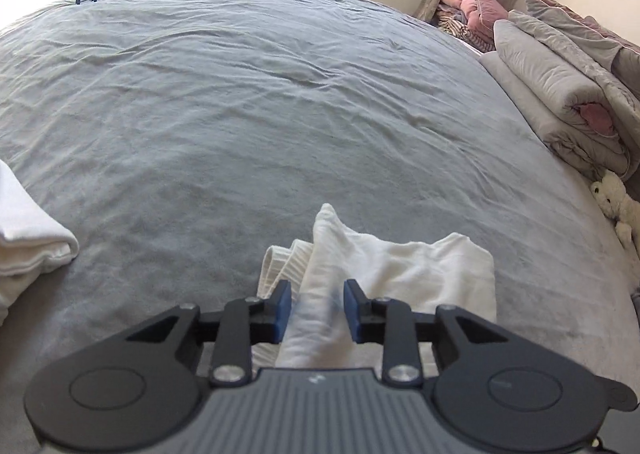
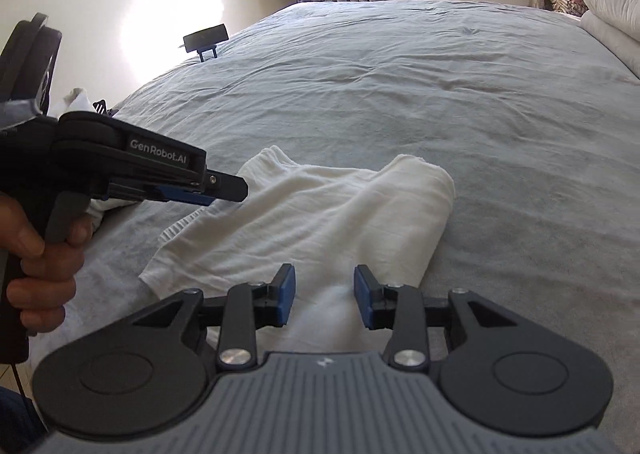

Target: Fold clothes

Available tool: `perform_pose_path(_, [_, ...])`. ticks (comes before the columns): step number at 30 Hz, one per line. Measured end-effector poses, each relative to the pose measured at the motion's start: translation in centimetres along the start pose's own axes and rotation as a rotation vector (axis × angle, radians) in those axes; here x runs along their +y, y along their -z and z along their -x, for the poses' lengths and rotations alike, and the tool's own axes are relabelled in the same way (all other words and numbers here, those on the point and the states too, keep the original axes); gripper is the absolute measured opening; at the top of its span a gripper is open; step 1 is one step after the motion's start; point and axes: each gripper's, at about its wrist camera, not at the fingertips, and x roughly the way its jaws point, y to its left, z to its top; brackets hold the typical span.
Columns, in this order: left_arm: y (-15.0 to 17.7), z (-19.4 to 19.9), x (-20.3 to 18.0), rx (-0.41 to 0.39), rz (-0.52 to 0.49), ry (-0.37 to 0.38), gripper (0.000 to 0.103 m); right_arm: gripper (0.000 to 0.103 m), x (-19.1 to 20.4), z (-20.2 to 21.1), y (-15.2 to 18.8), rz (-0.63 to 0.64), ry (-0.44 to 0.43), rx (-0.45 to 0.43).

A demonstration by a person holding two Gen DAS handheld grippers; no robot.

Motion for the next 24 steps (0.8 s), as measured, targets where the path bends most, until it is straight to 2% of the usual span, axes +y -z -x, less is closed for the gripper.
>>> perform_pose_path(1, [0.1,-0.2,0.0,-0.002,-0.013,-0.011,0.021,0.028,0.0,-0.2,0.6,0.007,0.010,0.000])
perform_pose_path(3, [0.3,-0.7,0.2,-0.003,-0.035,-0.032,0.008,0.027,0.3,-0.5,1.3,0.021,0.027,-0.008])
perform_pose_path(4, [0.3,-0.7,0.2,-0.011,-0.040,-0.035,0.006,0.027,0.7,-0.4,1.5,0.039,0.038,-0.015])
perform_pose_path(8, [0.4,-0.4,-0.4,-0.043,-0.093,-0.056,0.005,0.026,1.7,0.1,2.5,0.086,0.069,-0.036])
perform_pose_path(18, [0.5,0.0,-0.9,-0.096,-0.138,-0.062,0.005,0.026,0.7,0.7,2.6,0.006,-0.012,-0.028])
perform_pose_path(24, [0.7,-0.5,-1.5,-0.085,-0.171,-0.116,0.007,0.024,-0.8,1.7,0.9,-0.112,0.013,-0.135])
